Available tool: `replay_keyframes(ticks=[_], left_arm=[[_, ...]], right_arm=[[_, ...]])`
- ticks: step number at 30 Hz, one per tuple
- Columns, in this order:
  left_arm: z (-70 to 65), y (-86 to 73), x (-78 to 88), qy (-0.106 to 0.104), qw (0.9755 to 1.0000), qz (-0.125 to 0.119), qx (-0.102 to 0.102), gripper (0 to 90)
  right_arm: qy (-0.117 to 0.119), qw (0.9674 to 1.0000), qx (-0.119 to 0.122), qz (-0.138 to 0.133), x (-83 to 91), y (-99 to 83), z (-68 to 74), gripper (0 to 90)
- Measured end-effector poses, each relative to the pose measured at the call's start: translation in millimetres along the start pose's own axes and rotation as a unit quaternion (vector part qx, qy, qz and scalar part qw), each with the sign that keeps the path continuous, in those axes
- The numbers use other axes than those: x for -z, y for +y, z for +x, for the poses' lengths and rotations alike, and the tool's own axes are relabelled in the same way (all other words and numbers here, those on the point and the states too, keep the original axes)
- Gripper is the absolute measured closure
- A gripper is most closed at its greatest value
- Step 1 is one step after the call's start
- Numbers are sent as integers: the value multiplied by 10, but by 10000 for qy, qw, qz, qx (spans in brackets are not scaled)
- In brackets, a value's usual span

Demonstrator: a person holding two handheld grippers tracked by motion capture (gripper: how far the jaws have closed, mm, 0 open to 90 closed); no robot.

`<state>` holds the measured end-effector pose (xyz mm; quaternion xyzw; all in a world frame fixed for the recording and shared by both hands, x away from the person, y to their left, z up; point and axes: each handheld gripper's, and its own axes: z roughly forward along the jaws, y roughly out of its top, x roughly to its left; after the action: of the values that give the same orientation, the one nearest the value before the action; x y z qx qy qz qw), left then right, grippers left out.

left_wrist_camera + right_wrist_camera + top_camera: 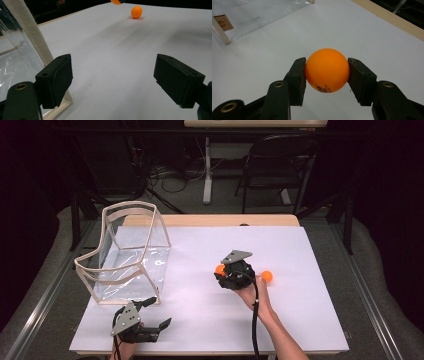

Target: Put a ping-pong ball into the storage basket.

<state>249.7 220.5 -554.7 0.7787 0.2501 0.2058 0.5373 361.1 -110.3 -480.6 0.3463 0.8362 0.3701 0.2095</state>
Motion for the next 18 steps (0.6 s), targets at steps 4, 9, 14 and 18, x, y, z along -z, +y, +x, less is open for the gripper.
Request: replay_keyframes(ticks=[4, 9, 14, 18], left_arm=[[0, -1, 1, 11, 10000, -6, 22, 157], [-1, -1, -3, 1, 10000, -9, 19, 157], [7, -6, -11, 0, 10000, -2, 43, 157], [-4, -4, -17, -1, 10000, 3, 35, 157]], right_arm=[[18, 10000, 11, -42, 16, 33, -3, 508], [46, 10000, 24, -74, 27, 70, 0, 508], [66, 9999, 18, -88, 34, 108, -6, 508], [79, 9999, 44, -104, 58, 149, -10, 509]])
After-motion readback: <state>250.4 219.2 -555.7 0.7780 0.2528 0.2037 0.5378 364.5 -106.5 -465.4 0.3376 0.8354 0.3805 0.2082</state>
